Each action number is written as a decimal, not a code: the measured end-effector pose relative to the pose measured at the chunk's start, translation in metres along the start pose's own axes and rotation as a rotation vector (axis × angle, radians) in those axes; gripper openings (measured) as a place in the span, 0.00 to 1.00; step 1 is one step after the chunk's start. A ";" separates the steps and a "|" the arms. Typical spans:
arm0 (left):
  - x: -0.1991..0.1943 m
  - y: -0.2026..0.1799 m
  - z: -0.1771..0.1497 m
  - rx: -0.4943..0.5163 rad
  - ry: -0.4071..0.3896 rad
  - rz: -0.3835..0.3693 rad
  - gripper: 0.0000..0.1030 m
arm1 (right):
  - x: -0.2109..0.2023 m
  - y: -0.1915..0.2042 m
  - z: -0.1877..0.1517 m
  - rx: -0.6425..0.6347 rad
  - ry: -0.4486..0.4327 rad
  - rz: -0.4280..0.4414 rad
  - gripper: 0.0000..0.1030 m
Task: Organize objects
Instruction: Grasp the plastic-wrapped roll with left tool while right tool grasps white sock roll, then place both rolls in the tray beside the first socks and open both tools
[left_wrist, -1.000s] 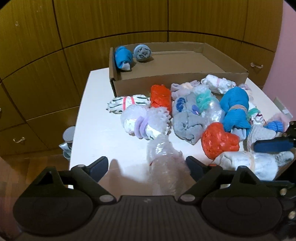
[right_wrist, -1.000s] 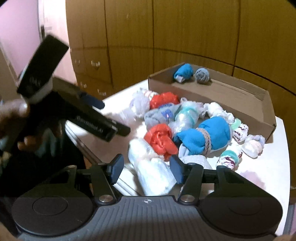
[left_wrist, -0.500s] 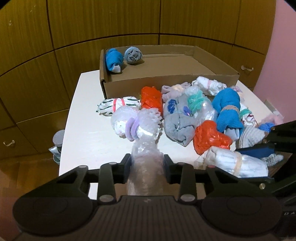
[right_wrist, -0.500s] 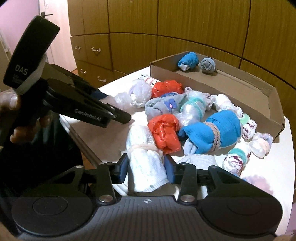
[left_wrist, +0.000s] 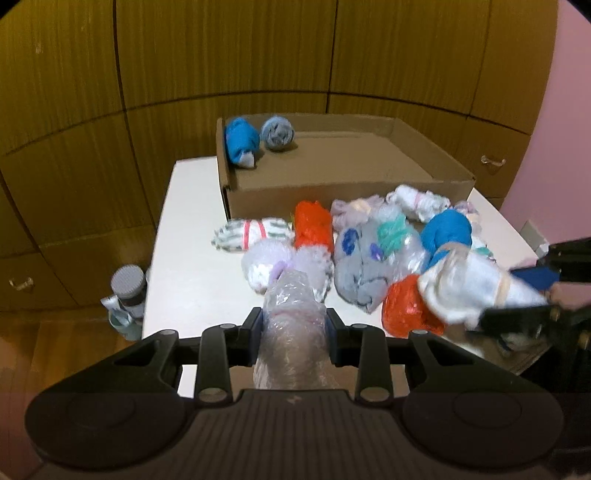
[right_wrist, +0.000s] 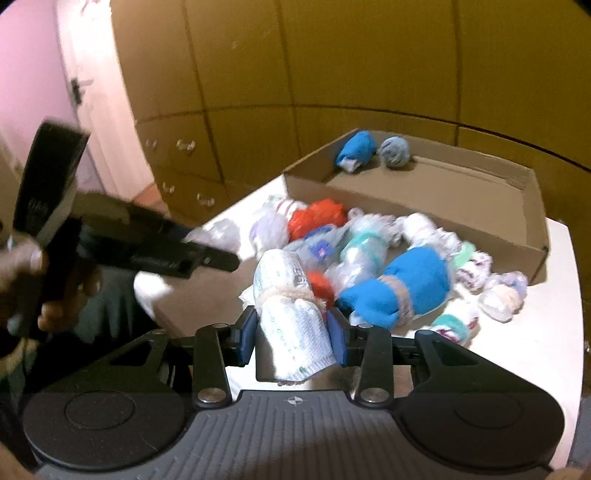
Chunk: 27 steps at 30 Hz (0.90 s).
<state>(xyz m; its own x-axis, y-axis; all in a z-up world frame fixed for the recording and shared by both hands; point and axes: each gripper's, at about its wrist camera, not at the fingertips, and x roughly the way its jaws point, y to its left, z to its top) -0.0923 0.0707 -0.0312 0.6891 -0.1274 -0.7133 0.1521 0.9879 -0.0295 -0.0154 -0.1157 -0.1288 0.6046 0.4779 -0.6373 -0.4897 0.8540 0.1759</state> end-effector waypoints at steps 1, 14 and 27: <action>-0.001 0.001 0.002 0.000 -0.004 0.003 0.30 | -0.003 -0.006 0.003 0.026 -0.010 0.004 0.45; -0.008 -0.003 0.093 0.031 -0.130 -0.013 0.30 | -0.040 -0.075 0.069 0.154 -0.145 -0.074 0.46; 0.088 -0.030 0.206 0.053 -0.089 -0.089 0.30 | -0.001 -0.134 0.151 0.197 -0.156 -0.144 0.46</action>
<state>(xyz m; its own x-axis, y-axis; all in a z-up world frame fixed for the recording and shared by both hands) 0.1098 0.0115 0.0513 0.7309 -0.2239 -0.6447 0.2507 0.9667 -0.0515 0.1443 -0.1995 -0.0382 0.7562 0.3615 -0.5455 -0.2694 0.9316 0.2440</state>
